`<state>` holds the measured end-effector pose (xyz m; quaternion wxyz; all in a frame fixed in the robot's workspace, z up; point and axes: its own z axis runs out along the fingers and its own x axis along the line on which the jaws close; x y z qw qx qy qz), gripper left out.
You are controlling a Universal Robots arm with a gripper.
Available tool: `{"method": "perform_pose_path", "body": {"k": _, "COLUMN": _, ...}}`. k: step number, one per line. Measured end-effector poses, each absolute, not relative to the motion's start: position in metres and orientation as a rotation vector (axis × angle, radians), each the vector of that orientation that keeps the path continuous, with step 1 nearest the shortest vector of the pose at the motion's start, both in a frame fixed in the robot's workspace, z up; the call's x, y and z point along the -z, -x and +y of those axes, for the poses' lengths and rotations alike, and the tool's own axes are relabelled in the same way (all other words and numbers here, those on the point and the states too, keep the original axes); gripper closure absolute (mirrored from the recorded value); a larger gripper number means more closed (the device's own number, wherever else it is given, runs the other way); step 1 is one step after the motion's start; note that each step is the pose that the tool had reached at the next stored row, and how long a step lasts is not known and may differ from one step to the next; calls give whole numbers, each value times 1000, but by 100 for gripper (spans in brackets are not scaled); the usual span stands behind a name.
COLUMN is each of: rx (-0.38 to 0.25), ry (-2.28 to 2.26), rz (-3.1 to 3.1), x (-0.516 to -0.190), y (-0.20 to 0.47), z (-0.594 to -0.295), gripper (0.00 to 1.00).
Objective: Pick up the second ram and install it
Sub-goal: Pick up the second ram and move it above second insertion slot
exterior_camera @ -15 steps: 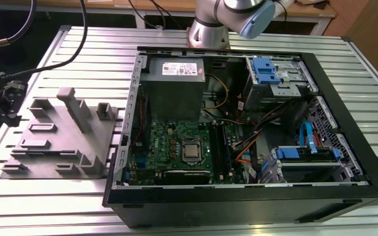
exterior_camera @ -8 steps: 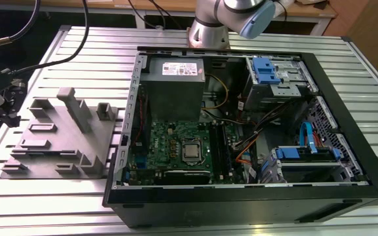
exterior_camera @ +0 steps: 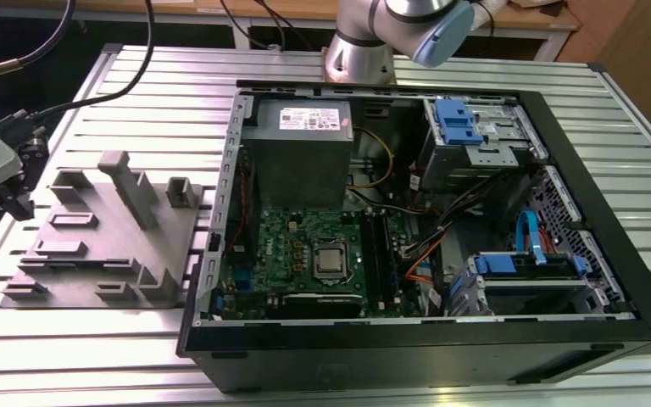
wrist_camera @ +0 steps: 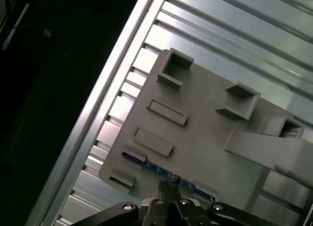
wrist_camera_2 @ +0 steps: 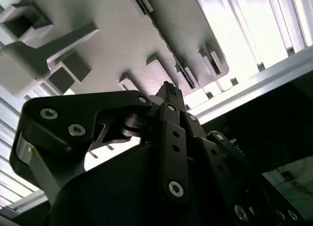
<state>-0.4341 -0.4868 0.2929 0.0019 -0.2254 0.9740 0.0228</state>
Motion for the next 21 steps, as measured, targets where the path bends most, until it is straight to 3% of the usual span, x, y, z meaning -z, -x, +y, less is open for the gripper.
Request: {"method": "perform_pose_path", "body": {"k": 21, "rx": -72, "ry": 1290, "rz": 2869, "x": -287, "y": 434, "z": -487, "gripper": 93}}
